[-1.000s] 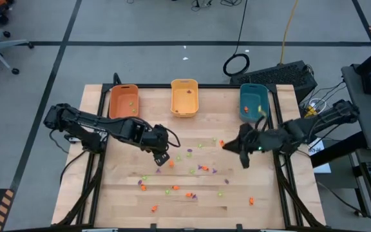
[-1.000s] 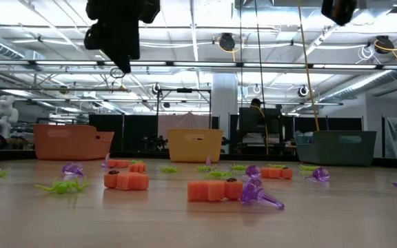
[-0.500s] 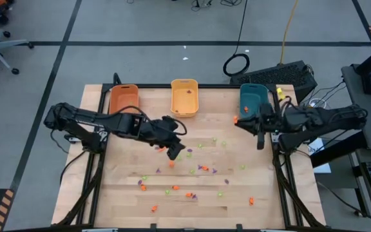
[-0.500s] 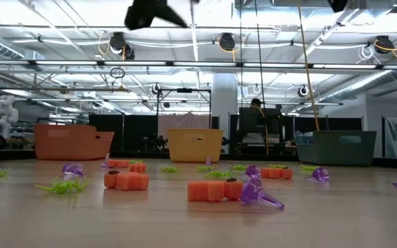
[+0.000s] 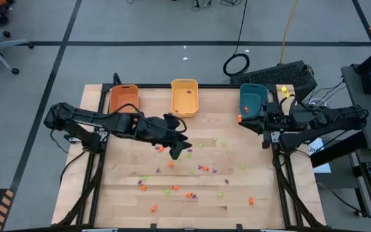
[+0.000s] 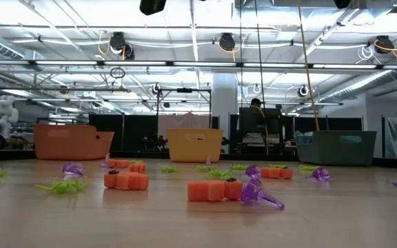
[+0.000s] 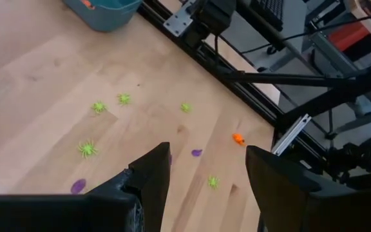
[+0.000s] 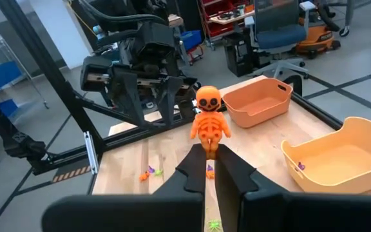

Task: Sort Halloween decoration
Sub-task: Put the orange skeleton toy into the blue bin

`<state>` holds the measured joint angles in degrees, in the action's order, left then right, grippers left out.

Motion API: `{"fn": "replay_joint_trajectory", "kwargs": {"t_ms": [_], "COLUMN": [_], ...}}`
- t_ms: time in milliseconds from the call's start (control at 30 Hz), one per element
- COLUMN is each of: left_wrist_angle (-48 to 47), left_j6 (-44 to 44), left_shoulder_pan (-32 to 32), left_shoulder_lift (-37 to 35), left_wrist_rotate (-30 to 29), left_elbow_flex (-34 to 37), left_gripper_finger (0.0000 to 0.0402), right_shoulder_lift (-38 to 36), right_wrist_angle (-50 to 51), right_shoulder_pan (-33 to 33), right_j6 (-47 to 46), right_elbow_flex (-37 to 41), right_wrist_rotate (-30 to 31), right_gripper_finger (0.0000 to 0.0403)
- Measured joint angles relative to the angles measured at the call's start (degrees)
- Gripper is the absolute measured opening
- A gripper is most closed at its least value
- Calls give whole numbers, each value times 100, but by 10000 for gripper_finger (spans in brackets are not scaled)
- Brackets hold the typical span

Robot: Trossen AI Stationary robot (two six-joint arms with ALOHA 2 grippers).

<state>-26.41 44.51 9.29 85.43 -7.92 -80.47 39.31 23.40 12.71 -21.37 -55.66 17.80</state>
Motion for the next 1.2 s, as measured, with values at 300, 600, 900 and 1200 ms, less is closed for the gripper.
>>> {"fn": "replay_joint_trajectory", "kwargs": {"t_ms": [300, 600, 900, 1200], "left_wrist_angle": [26, 28, 28, 28], "left_j6": [-262, -481, -478, -476], "left_shoulder_pan": [19, 19, 16, 16], "left_shoulder_lift": [0, 0, 0, 0], "left_wrist_rotate": [6, 17, 17, 17], "left_elbow_flex": [0, 0, 0, 2], "left_gripper_finger": [203, 203, 203, 203], "right_shoulder_lift": [2, 2, 2, 2], "right_wrist_angle": [2, 0, -2, -2], "right_shoulder_pan": [0, 2, 2, 2], "right_j6": [547, 1365, 2848, 4247], "right_elbow_flex": [0, -2, -2, -4], "right_wrist_rotate": [0, -3, -4, 2], "right_gripper_finger": [0, 0, 0, 0]}}
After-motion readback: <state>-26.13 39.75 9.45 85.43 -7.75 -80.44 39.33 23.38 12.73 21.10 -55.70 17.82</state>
